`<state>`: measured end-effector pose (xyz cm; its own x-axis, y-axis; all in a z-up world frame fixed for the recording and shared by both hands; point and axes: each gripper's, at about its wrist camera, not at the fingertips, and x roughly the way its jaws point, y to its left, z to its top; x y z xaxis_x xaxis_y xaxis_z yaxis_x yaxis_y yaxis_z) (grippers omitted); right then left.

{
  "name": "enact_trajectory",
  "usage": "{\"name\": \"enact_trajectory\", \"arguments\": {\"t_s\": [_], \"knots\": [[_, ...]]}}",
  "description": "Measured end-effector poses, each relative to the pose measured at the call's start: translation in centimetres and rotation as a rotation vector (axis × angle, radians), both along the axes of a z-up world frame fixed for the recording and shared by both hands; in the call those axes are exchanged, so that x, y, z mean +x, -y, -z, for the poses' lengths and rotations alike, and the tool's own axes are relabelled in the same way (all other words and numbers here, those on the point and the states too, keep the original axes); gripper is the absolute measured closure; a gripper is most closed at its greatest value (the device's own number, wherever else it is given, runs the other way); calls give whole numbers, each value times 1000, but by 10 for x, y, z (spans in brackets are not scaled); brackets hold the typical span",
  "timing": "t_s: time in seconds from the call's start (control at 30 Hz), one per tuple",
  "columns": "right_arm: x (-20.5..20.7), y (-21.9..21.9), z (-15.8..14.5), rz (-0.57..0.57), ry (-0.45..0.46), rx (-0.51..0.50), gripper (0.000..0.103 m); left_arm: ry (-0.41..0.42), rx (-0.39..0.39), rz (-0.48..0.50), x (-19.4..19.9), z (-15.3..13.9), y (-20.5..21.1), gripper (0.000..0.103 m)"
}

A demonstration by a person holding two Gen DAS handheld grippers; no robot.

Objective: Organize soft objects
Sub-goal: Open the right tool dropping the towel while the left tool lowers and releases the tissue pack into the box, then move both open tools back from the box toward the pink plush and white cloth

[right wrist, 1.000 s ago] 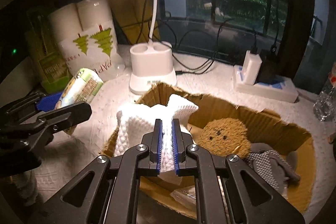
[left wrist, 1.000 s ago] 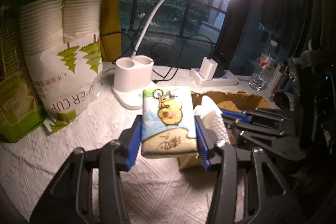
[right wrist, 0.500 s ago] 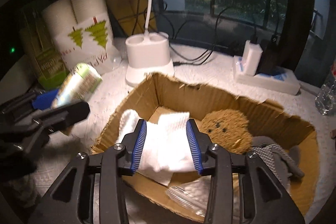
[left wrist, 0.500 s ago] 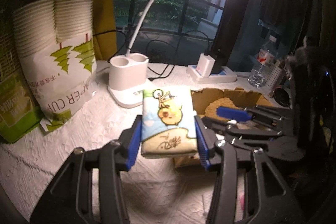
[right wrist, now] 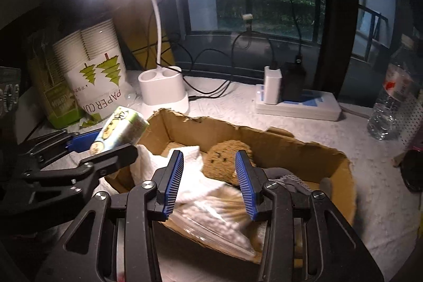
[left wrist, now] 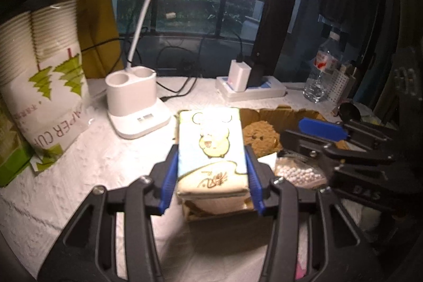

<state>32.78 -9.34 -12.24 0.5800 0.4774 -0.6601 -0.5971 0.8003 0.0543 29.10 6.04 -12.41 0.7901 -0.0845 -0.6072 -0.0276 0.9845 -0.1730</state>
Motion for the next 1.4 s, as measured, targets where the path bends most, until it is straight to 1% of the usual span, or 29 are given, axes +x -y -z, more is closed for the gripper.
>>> {"name": "enact_trajectory", "arguments": {"t_s": [0.3,0.33,0.4,0.43,0.5,0.8,1.17,1.4], "knots": [[-1,24,-1,28,3,12,60,-46,18,25,19,10,16,54],[-1,25,0,30,1,13,60,-44,17,27,20,9,17,50],[0,29,1,38,-2,16,60,-40,15,29,21,7,18,47],[0,30,1,40,-3,18,60,-37,17,27,21,6,18,42],[-1,31,0,43,-3,21,60,-31,17,20,19,3,18,37],[-18,37,-12,56,21,28,60,2,26,16,-3,-12,18,36],[-51,38,-30,57,52,36,60,41,26,35,-36,-30,25,36],[-74,40,-35,59,64,35,60,60,21,41,-61,-37,28,36]]}}
